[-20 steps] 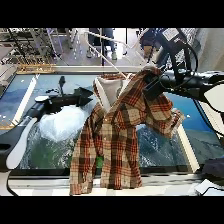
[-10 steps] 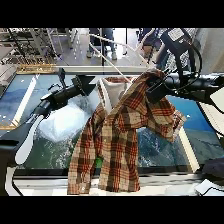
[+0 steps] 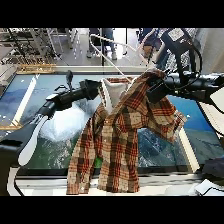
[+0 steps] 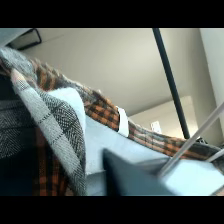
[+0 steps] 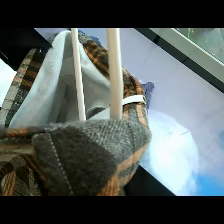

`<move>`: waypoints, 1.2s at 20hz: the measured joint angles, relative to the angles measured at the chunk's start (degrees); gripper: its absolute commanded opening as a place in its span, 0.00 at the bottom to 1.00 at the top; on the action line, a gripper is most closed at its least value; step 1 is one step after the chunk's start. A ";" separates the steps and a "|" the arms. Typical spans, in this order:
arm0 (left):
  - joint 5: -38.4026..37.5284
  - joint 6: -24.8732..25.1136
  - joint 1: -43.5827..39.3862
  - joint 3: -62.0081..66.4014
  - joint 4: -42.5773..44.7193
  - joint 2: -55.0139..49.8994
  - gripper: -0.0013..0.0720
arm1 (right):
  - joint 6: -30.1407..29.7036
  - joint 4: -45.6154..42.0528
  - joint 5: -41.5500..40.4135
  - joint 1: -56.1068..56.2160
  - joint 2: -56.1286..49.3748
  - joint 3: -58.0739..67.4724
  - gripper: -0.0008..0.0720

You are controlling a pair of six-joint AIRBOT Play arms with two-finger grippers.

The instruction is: Fold the clothes and pants, and hang the long-sleeved shirts on hangers.

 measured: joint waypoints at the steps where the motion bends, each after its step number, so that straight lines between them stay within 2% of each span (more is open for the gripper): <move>1: 0.87 0.68 -0.57 0.00 -0.02 0.00 0.05 | -0.02 0.00 0.07 0.00 0.00 0.00 0.08; 5: 3.26 2.99 -0.26 0.00 -2.73 0.35 0.04 | -0.02 -0.04 2.05 -0.02 0.02 0.00 0.08; 13: 4.96 3.61 8.28 0.04 -4.68 7.85 0.04 | -3.13 -0.39 10.78 -0.02 -0.81 -0.02 0.08; 19: 6.10 0.11 11.37 0.04 -3.23 10.29 0.04 | -6.86 -0.61 13.92 -0.02 -3.10 -0.04 0.08; 24: 10.54 -4.50 11.82 0.07 3.10 10.54 0.04 | -9.66 -1.05 13.31 -0.02 -3.48 -0.04 0.08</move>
